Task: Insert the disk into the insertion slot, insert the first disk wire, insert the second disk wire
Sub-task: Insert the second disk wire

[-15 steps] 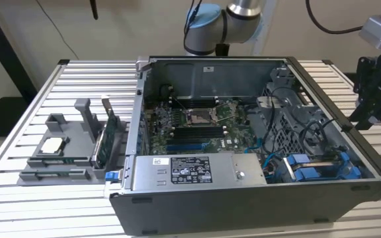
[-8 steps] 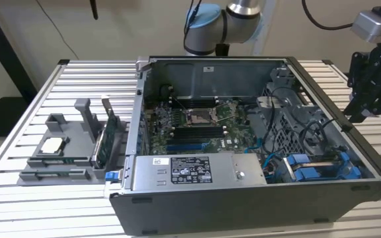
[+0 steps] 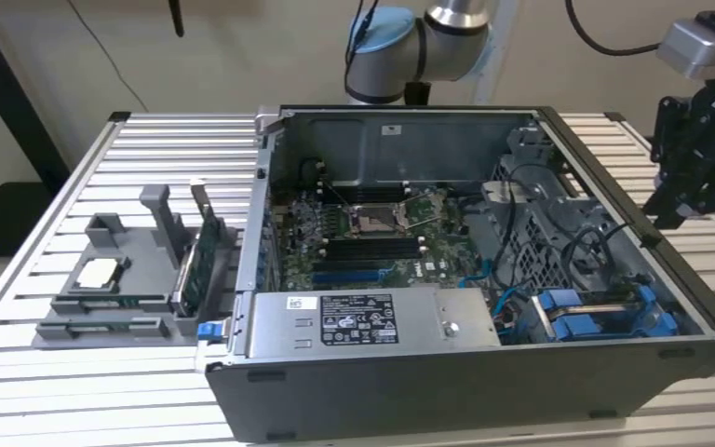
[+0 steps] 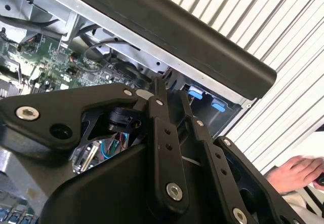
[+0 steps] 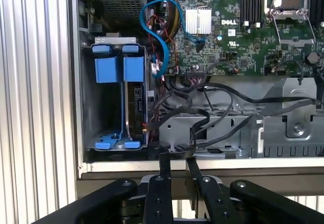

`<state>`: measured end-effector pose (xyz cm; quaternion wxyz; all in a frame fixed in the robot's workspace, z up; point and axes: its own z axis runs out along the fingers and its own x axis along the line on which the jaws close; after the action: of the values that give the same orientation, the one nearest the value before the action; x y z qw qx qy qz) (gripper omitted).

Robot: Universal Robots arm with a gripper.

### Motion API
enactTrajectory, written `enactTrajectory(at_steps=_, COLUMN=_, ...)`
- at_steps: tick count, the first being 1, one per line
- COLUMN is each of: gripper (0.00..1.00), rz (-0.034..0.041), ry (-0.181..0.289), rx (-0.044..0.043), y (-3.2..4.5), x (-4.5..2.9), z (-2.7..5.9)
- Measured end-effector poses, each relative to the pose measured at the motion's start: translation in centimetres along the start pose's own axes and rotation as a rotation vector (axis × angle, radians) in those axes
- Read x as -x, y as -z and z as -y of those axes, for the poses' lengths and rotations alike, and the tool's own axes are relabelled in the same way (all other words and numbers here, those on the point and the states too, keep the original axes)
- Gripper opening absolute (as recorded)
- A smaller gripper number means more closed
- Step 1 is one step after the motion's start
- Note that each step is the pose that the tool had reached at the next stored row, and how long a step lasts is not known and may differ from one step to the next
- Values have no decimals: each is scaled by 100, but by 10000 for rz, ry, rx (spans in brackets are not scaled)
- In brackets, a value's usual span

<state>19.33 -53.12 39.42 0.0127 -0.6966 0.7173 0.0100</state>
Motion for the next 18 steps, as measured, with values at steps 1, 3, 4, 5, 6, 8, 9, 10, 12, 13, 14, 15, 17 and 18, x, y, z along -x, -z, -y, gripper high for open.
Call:
enactTrajectory(at_steps=1, gripper=27, rz=-1, ry=0, rx=13, y=-1, x=3, z=2)
enactTrajectory(at_steps=3, gripper=27, rz=-9, ry=-3, rx=125, y=-3, x=3, z=13)
enactTrajectory(at_steps=4, gripper=27, rz=-14, ry=-7, rx=235, y=-3, x=1, z=22)
enactTrajectory(at_steps=5, gripper=27, rz=-18, ry=-11, rx=350, y=-4, x=-4, z=33)
enactTrajectory(at_steps=6, gripper=27, rz=-27, ry=-16, rx=492, y=-4, x=-12, z=45)
enactTrajectory(at_steps=8, gripper=27, rz=-39, ry=-25, rx=762, y=-5, x=-44, z=70)
enactTrajectory(at_steps=9, gripper=27, rz=-41, ry=-28, rx=856, y=-5, x=-65, z=83)
enactTrajectory(at_steps=10, gripper=27, rz=-43, ry=-29, rx=934, y=-5, x=-85, z=95)
enactTrajectory(at_steps=12, gripper=27, rz=-46, ry=-33, rx=1043, y=-16, x=-106, z=116)
enactTrajectory(at_steps=13, gripper=27, rz=-45, ry=-33, rx=1066, y=-28, x=-107, z=123)
enactTrajectory(at_steps=14, gripper=27, rz=-46, ry=-34, rx=1088, y=-41, x=-108, z=130)
enactTrajectory(at_steps=15, gripper=27, rz=-48, ry=-35, rx=1104, y=-53, x=-109, z=136)
enactTrajectory(at_steps=17, gripper=27, rz=-48, ry=-37, rx=1132, y=-82, x=-109, z=144)
enactTrajectory(at_steps=18, gripper=27, rz=-50, ry=-37, rx=1144, y=-90, x=-109, z=147)
